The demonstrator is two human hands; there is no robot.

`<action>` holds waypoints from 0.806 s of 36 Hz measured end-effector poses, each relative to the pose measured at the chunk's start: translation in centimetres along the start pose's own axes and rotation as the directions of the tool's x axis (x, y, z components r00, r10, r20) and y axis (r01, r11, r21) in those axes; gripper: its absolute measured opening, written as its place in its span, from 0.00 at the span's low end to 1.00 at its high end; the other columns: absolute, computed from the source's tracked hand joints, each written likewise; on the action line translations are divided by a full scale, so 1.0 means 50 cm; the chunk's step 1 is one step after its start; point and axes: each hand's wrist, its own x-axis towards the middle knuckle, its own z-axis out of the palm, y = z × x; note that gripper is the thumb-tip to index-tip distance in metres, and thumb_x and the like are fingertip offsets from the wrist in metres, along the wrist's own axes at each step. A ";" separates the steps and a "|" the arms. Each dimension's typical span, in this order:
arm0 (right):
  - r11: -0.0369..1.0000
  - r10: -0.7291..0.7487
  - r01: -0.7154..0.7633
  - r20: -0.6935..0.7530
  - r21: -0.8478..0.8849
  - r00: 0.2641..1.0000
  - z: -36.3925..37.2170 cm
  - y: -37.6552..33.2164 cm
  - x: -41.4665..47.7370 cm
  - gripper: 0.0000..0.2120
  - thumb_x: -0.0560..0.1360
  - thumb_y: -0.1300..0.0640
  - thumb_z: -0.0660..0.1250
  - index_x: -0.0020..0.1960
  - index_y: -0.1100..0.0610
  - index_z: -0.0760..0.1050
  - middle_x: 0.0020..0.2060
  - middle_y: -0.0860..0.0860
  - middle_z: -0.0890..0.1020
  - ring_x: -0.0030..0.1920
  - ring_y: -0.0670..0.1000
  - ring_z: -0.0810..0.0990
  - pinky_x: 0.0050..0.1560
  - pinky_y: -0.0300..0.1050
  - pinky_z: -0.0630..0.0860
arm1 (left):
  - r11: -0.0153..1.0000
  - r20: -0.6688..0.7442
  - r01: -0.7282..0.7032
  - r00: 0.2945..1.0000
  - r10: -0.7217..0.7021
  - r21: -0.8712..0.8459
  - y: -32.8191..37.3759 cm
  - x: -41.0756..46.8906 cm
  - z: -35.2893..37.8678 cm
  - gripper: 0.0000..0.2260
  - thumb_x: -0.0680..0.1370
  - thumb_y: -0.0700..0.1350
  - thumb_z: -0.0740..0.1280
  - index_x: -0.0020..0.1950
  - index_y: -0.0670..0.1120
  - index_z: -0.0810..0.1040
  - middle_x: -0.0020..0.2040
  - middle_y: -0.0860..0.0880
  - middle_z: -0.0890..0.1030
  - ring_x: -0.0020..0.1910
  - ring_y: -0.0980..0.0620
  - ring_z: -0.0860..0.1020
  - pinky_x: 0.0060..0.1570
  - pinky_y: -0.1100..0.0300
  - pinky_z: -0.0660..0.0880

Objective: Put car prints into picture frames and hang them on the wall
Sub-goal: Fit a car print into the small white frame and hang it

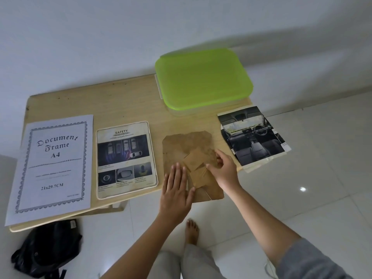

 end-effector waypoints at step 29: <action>0.902 -0.046 -0.005 0.107 0.432 0.993 0.135 -0.151 -0.010 0.21 0.78 0.66 0.59 0.70 0.58 0.64 0.59 0.51 0.74 0.66 0.47 0.69 0.47 0.18 0.66 | 0.892 -0.123 0.326 0.917 -0.378 -0.313 -0.162 -0.006 -0.187 0.34 0.75 0.69 0.45 0.76 0.56 0.42 0.77 0.52 0.38 0.74 0.56 0.36 0.70 0.49 0.57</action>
